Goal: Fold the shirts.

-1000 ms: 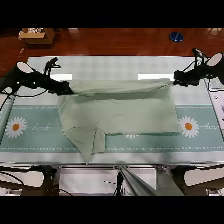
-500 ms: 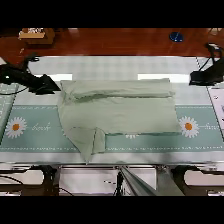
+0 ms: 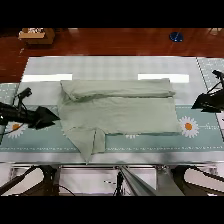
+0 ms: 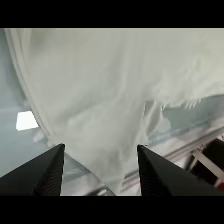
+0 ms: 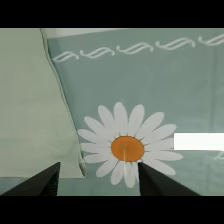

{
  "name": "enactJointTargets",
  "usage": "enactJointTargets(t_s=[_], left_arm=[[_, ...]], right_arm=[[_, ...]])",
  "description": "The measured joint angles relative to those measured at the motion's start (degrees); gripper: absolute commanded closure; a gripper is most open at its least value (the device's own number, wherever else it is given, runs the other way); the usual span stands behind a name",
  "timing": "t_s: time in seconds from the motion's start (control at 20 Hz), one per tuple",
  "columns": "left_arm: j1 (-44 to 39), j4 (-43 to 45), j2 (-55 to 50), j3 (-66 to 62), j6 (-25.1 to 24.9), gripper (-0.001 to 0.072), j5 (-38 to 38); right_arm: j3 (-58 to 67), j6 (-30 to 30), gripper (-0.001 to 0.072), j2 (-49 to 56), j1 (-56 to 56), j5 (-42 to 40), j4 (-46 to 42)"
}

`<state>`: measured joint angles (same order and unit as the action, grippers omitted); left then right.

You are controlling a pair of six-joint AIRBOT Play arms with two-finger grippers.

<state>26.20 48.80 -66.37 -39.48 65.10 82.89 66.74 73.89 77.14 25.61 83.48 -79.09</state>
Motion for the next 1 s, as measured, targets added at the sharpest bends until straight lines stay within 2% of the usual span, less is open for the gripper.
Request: enactJointTargets(t_s=[0.25,0.5,0.8,0.85,0.9,1.0], left_arm=[[0.68,-0.13,1.53,9.62,-1.07,0.0161,-3.82],[0.48,4.02,1.81,12.22,-0.24,0.016,-6.73],[-6.45,1.99,-0.42,12.74,0.2,0.017,-11.02],[-8.28,0.35,-1.22,12.76,0.22,0.0259,-12.35],[-10.12,-1.18,-2.01,12.79,0.17,0.0387,-14.45],[-13.25,-2.82,-3.37,12.81,0.15,0.0689,-17.68]], right_arm=[[-2.19,-1.2,0.0175,-0.68,0.9,0.28,3.65],[-2.6,-1.51,0.0175,-0.9,1.09,0.46,5.16],[-2.69,-1.62,0.0176,-0.9,1.09,0.83,5.64],[-2.69,-1.62,0.0176,-0.9,1.09,0.96,5.64],[-2.69,-1.62,0.0176,-0.92,1.09,1.22,5.7],[-2.69,-1.62,0.0175,-0.92,1.09,1.57,5.92]])
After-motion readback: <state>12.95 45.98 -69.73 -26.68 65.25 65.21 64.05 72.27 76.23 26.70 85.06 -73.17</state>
